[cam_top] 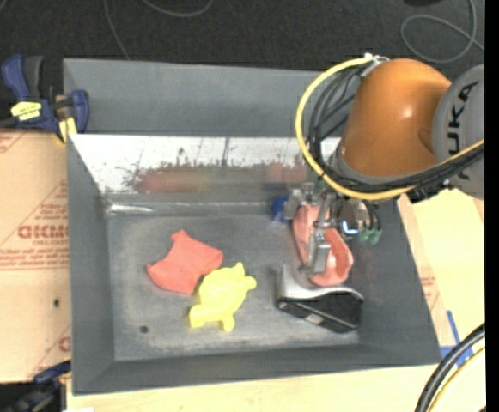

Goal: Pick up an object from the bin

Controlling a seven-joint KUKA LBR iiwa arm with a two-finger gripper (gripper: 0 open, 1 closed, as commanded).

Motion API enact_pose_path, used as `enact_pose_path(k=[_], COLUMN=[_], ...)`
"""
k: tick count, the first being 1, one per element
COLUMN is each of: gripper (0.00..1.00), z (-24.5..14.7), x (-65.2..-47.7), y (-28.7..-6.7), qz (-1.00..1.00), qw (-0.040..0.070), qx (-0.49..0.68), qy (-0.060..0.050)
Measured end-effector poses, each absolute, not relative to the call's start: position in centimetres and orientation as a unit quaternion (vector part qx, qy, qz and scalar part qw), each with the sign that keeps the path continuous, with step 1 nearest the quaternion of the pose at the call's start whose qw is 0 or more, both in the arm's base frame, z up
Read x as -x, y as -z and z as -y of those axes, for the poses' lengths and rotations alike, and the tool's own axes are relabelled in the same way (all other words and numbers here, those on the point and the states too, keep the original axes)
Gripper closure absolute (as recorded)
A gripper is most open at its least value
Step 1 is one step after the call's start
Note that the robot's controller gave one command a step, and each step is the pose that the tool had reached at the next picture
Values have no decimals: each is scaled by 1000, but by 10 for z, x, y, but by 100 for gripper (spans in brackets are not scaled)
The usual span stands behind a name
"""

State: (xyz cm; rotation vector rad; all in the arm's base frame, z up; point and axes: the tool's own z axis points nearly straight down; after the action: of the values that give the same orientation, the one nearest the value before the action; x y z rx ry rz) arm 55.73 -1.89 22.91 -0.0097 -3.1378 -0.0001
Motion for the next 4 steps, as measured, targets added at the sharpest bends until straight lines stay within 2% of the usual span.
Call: enact_pose_path(k=[1,2,3,4], gripper=[0,0,0,0], z=[19,2,-30,-57], x=[-558,-565,-565,-578], y=[-234,-189,-127,-113], qz=[1000,1000,999,994], qw=[-2,-5,-5,-1], qx=[3,-14,-54,-105], qy=[0,-1,-1,-1])
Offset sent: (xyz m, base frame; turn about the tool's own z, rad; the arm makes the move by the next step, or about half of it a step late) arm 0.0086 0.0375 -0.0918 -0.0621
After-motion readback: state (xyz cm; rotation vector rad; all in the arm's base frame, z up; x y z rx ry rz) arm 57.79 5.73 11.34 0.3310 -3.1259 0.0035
